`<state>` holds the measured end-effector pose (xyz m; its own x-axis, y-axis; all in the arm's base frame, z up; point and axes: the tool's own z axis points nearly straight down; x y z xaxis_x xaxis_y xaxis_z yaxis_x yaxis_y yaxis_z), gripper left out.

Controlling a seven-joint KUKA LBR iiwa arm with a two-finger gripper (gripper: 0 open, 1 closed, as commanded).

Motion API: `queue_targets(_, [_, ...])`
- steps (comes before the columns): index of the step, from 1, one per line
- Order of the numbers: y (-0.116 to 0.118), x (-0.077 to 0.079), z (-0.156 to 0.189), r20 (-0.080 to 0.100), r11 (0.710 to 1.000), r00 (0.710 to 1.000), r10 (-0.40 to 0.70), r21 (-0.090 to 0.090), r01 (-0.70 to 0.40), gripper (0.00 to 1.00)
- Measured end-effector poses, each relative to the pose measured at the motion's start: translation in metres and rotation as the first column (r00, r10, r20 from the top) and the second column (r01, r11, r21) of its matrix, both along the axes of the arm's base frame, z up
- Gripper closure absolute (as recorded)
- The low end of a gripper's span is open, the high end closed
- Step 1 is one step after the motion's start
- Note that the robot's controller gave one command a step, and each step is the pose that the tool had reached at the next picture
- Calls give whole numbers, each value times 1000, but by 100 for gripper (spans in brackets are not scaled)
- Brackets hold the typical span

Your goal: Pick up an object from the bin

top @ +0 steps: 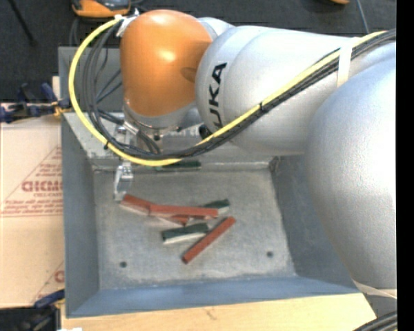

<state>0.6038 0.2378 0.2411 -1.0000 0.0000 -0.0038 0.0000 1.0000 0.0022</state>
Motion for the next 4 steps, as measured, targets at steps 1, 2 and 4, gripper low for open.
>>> queue_targets(1, [-50, -8, -87, 2, 1000, 1000, 11, 0, -11, 0])
queue_targets(2, [-81, 4, -94, -7, 997, 997, -81, -3, 81, 0])
queue_targets(4, [-113, -1, -165, 1, 981, 981, -195, 1, 195, 0])
